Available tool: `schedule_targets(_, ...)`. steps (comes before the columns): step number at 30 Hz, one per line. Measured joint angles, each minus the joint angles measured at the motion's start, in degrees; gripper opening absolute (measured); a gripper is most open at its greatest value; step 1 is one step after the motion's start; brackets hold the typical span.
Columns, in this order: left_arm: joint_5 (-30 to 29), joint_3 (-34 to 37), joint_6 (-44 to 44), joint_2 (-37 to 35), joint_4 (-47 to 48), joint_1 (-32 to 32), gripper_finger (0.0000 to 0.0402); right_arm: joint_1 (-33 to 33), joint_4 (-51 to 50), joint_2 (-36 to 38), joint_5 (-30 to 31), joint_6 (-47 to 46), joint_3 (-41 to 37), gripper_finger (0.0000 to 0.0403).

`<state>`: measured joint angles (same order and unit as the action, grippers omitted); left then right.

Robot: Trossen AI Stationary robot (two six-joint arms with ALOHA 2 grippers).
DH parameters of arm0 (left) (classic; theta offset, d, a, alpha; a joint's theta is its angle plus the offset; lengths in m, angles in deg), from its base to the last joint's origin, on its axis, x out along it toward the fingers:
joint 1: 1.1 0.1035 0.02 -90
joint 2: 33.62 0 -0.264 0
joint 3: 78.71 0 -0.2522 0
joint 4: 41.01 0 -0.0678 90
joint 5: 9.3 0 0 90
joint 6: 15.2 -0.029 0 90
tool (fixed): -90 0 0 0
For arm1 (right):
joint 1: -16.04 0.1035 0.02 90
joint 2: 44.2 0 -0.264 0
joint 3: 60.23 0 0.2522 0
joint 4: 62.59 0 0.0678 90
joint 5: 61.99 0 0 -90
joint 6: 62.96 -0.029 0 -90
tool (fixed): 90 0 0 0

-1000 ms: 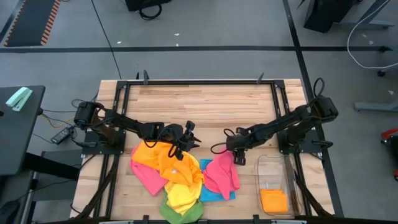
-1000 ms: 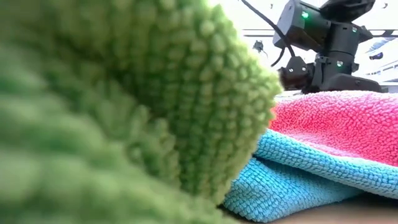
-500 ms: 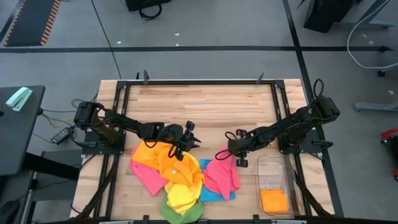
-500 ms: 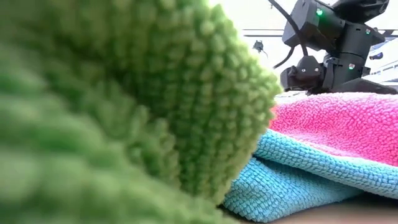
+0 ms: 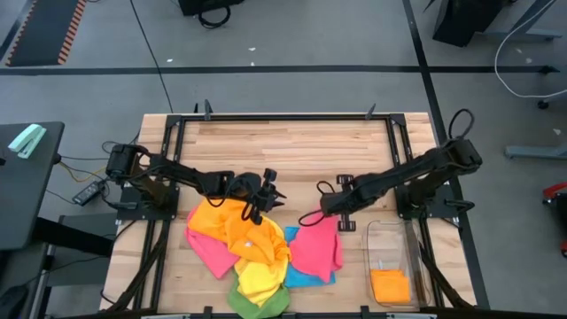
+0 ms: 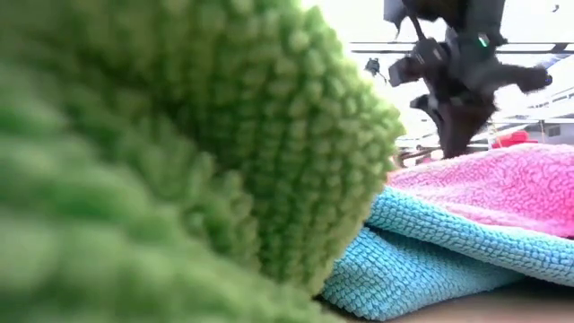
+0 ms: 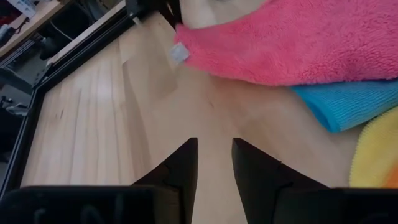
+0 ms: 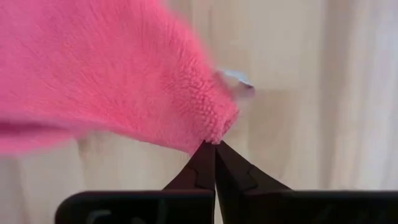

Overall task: Fold microfiber towels
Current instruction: Fold the pink towel

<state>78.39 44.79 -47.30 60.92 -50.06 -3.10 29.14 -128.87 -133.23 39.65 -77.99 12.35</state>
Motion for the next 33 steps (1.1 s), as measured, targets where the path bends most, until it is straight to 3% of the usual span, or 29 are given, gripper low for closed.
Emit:
schedule_targets(9,0.10,0.00,1.46,0.00,-0.02,-0.02,0.0107,-1.18,-19.00,0.01,2.99,0.79,19.49,0.0004)
schedule_targets(13,0.09,0.00,1.46,0.00,-0.02,-0.02,0.0107,-1.66,-21.72,0.53,4.73,1.60,27.68,0.0004)
schedule_targets(20,0.13,0.00,1.75,0.00,-0.03,-0.04,0.0107,-3.87,-24.11,2.03,13.22,3.28,35.84,0.0004)
schedule_targets(24,0.13,0.00,1.36,0.00,-1.20,0.13,0.0107,-5.92,-29.10,2.28,23.96,9.61,40.29,0.0004)
schedule_targets(28,-0.99,0.00,1.02,0.02,-5.05,0.62,0.0107,-10.13,-29.68,2.46,37.05,22.52,43.74,0.0003)
schedule_targets(31,-7.87,0.00,1.41,-0.03,-7.11,0.82,0.0107,-14.32,-28.84,2.57,43.03,30.35,47.52,0.0003)
schedule_targets(33,-13.34,-0.05,1.72,-0.18,-8.93,1.33,0.0107,-16.67,-28.54,2.58,44.35,30.89,50.77,0.0003)
